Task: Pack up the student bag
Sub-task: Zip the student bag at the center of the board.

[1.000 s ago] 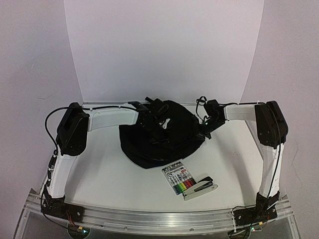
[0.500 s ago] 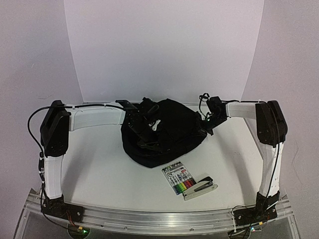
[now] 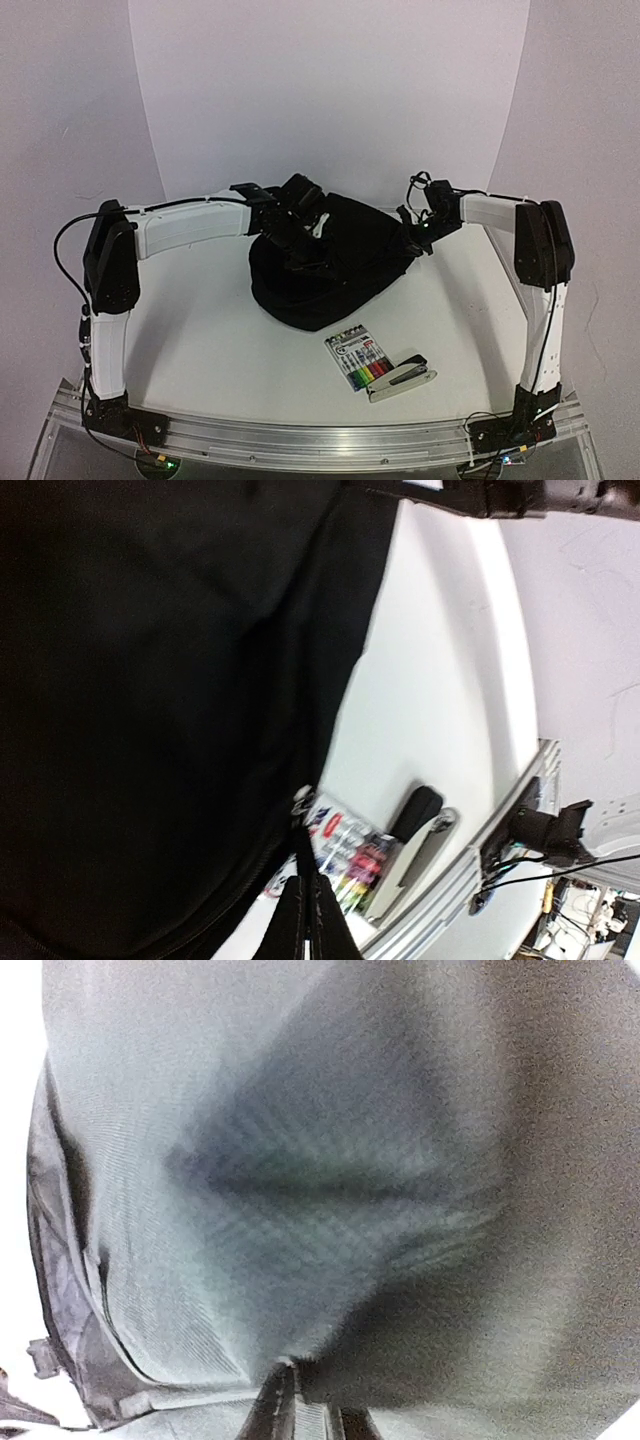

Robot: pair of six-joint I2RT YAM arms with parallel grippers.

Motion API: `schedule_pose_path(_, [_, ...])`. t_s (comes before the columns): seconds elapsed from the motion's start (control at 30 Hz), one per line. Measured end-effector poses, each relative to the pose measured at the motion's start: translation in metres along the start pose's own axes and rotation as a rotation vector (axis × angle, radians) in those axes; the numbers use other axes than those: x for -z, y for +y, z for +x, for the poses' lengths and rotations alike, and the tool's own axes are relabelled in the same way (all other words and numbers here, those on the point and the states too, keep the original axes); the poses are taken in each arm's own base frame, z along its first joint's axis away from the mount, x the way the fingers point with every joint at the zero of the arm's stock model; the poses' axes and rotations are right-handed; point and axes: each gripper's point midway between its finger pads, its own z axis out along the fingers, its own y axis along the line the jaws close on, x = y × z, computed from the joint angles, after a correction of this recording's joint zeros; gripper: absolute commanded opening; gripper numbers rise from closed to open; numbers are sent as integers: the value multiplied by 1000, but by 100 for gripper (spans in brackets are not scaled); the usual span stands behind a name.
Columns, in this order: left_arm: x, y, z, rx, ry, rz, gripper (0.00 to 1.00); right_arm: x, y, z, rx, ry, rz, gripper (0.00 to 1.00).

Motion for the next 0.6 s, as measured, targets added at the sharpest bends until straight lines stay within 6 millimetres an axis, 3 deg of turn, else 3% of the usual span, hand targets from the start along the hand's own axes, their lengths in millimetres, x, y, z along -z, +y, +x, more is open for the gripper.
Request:
schedule_pose_path(0.13, [-8, -8, -19, 14, -4, 45, 0, 28, -13, 8, 53, -32, -9, 74])
schedule_pose_path(0.2, [-14, 2, -25, 45, 6, 48, 0, 44, -12, 14, 93, -45, -7, 77])
schedule_pose_path(0.3, [-23, 22, -31, 96, 24, 40, 0, 54, 6, 19, 181, -51, -23, 78])
schedule_pose_path(0.43, [-32, 39, -35, 134, 48, 47, 0, 43, 35, 34, 289, -15, -64, 78])
schedule_pose_path(0.6, [-35, 33, -35, 131, 59, 71, 0, 18, 70, 59, 397, 60, -101, 80])
